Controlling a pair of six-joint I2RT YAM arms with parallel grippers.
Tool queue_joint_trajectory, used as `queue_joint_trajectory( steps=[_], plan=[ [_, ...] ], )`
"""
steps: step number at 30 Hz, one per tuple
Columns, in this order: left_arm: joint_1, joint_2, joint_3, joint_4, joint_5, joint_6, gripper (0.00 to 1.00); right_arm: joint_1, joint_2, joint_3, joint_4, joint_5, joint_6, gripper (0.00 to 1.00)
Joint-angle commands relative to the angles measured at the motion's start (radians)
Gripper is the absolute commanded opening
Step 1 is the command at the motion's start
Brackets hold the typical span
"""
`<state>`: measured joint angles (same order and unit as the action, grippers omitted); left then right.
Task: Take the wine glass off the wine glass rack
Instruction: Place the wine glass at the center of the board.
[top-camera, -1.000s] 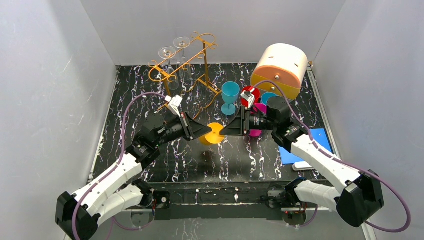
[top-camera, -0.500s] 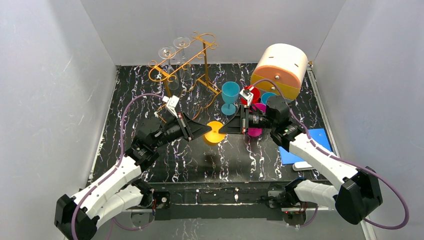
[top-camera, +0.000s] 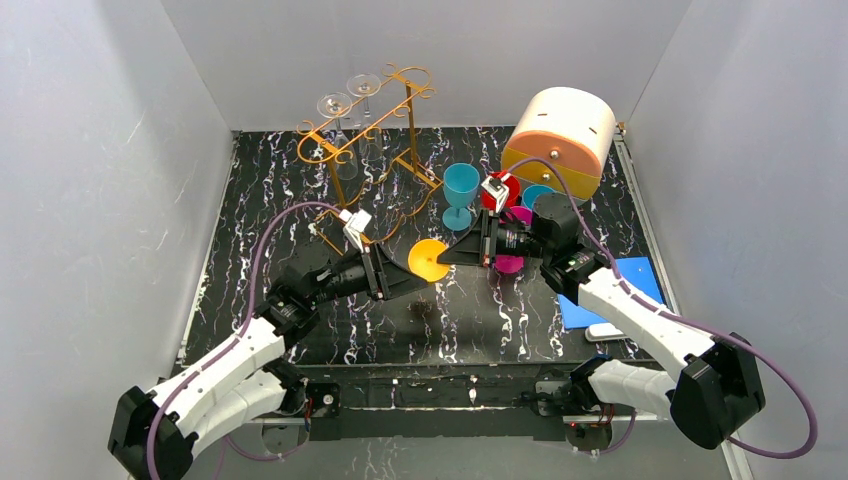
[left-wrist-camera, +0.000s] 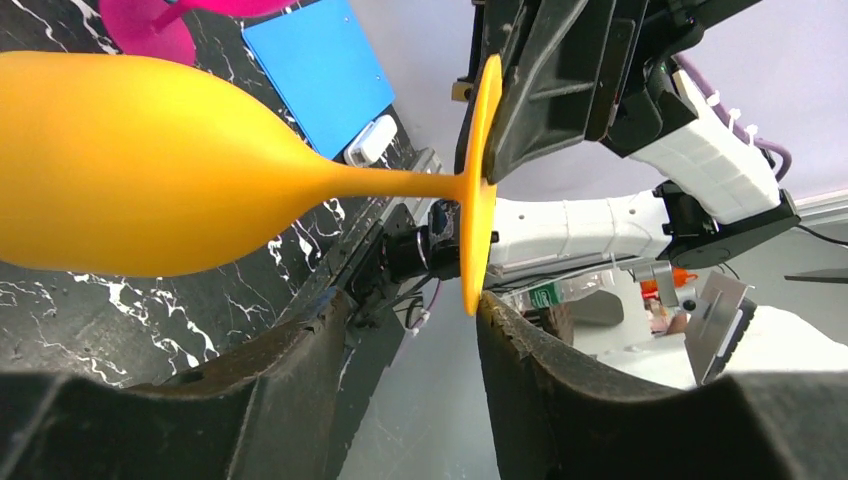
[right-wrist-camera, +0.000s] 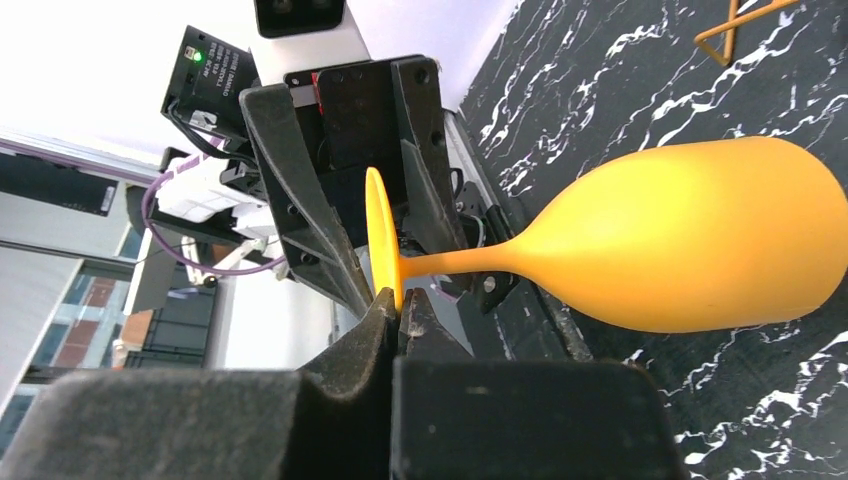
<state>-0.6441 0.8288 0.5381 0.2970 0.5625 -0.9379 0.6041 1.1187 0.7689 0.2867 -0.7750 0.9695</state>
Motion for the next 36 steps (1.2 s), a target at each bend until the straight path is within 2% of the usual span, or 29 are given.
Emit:
queue_joint_trajectory(
  steps=[1,6,8,9,13,17,19,21,27,30,32,34,36],
  plan=[
    [-0.009,-0.002,-0.023,0.157,0.039,-0.073,0.48,0.002,-0.029,0.028,-0.028,0.037,-0.101,0.01],
    [-0.016,0.061,-0.015,0.276,0.014,-0.121,0.46,0.005,-0.035,0.059,-0.066,0.048,-0.158,0.01],
    [-0.032,0.082,-0.026,0.336,-0.020,-0.142,0.32,0.007,-0.034,0.050,-0.047,0.049,-0.153,0.01],
    [-0.043,0.094,-0.030,0.353,-0.027,-0.148,0.29,0.009,-0.033,0.049,-0.043,0.052,-0.149,0.01],
    [-0.071,0.130,-0.036,0.379,-0.034,-0.146,0.26,0.011,-0.025,0.059,-0.024,0.055,-0.125,0.01],
    [-0.082,0.125,-0.043,0.383,-0.050,-0.148,0.18,0.011,-0.032,0.050,-0.023,0.071,-0.119,0.01],
    [-0.082,0.112,-0.053,0.383,-0.052,-0.150,0.12,0.011,-0.038,0.046,-0.021,0.071,-0.118,0.01],
    [-0.082,0.094,-0.067,0.383,-0.062,-0.146,0.00,0.011,-0.046,0.042,-0.023,0.069,-0.120,0.01],
    [-0.083,0.034,-0.115,0.381,-0.096,-0.124,0.00,0.011,-0.071,0.008,-0.005,0.048,-0.119,0.02],
    [-0.083,0.020,-0.103,0.338,-0.072,-0.088,0.00,0.012,-0.070,0.016,-0.013,0.022,-0.098,0.12],
    [-0.082,0.012,-0.055,0.178,-0.053,0.013,0.00,0.011,-0.073,0.024,-0.033,0.022,-0.085,0.30],
    [-0.083,0.004,0.012,-0.015,-0.069,0.166,0.00,0.011,-0.078,0.021,-0.030,0.030,-0.078,0.42],
    [-0.082,-0.004,0.026,-0.060,-0.054,0.235,0.00,0.011,-0.090,0.027,-0.041,0.058,-0.089,0.49]
  ],
)
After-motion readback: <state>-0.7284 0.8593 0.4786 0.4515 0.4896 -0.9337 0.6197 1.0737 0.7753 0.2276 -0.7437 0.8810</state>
